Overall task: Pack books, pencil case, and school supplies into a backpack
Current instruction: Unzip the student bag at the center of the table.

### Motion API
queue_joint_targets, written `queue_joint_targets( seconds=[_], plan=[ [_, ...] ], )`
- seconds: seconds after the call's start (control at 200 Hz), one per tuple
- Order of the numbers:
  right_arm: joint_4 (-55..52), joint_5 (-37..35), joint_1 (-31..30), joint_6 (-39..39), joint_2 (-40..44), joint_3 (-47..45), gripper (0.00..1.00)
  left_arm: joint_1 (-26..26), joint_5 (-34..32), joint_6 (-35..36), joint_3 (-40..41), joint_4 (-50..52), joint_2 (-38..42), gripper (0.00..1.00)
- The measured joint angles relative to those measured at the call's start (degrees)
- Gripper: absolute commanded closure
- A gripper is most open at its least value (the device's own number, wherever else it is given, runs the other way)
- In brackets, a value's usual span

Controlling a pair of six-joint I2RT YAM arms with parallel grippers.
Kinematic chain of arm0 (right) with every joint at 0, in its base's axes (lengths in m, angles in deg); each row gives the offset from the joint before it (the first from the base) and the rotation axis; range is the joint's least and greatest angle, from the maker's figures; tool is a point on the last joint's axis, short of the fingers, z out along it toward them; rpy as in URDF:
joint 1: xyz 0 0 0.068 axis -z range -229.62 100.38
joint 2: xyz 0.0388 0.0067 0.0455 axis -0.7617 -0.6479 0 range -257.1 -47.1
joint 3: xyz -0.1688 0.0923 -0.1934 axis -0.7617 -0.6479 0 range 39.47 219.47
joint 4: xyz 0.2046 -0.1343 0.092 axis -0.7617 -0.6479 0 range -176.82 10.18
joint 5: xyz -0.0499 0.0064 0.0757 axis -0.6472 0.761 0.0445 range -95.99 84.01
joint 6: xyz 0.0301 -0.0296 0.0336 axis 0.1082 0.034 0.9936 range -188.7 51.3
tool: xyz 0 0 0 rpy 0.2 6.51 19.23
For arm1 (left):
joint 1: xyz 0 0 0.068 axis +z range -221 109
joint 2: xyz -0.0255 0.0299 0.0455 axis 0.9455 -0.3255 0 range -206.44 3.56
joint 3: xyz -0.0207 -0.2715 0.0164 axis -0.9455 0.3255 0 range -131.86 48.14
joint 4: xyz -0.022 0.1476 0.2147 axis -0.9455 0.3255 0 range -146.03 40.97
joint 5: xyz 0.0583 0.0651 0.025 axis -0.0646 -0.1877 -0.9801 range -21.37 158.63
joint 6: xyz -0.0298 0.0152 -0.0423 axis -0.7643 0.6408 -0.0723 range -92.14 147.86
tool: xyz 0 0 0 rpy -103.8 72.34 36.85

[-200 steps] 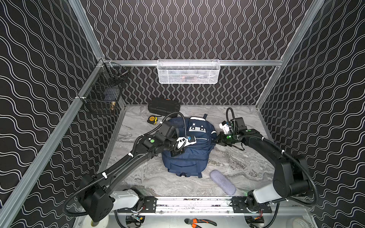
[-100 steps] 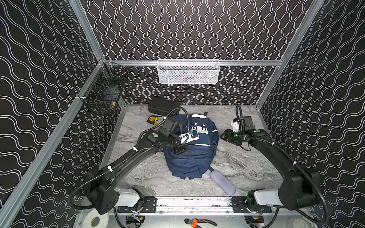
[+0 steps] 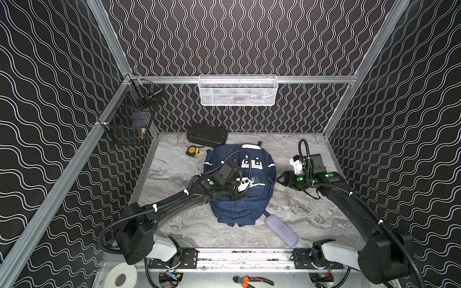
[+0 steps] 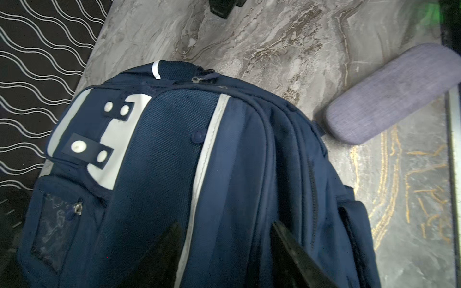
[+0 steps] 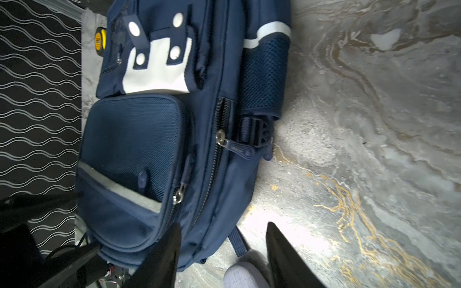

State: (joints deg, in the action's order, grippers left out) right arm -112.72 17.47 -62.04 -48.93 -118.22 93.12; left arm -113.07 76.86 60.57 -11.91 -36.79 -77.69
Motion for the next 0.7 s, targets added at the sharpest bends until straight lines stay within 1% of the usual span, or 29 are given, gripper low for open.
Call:
queue_joint_targets(
  seconds=[0.065, 0.265, 0.3, 0.35, 0.39, 0.44, 0.485, 0.586, 0.701],
  plan=[
    [0.46, 0.68, -0.07, -0.33, -0.42, 0.31, 0.44, 0.0, -0.24, 0.04, 0.09, -0.37, -0.2, 0.44],
    [2.1, 3.19, -0.22, -1.09, -2.21, 2.36, 0.44, 0.0, 0.68, 0.46, 0.09, -0.04, -2.64, 0.45],
    [2.51, 3.67, -0.22, -1.18, -2.47, 2.56, 0.44, 0.0, 0.98, 0.48, 0.09, 0.02, -2.97, 0.46],
    [3.04, 4.31, -0.22, -1.25, -2.86, 2.64, 0.44, 0.0, 1.22, 0.57, 0.09, 0.07, -3.48, 0.52],
    [3.26, 4.76, -0.22, -1.38, -3.15, 2.73, 0.44, -0.02, 1.2, 0.74, 0.07, 0.04, -3.85, 0.6],
    [3.37, 5.4, -0.22, -1.44, -3.52, 3.5, 0.44, -0.02, 1.22, 0.98, 0.07, 0.07, -4.26, 0.78],
    [4.28, 6.12, -0.22, -1.68, -3.63, 4.13, 0.44, -0.02, 1.68, 1.6, -0.13, 0.33, -4.57, 1.0],
    [6.34, 8.28, -0.26, -2.51, -3.61, 4.11, 0.43, -0.28, 0.92, 3.17, -0.83, 0.96, -4.61, 1.0],
    [11.19, 12.28, -0.28, -3.15, -1.66, 0.33, 0.39, 0.61, 0.59, 4.33, -1.11, 1.55, -2.58, 1.0]
  ],
)
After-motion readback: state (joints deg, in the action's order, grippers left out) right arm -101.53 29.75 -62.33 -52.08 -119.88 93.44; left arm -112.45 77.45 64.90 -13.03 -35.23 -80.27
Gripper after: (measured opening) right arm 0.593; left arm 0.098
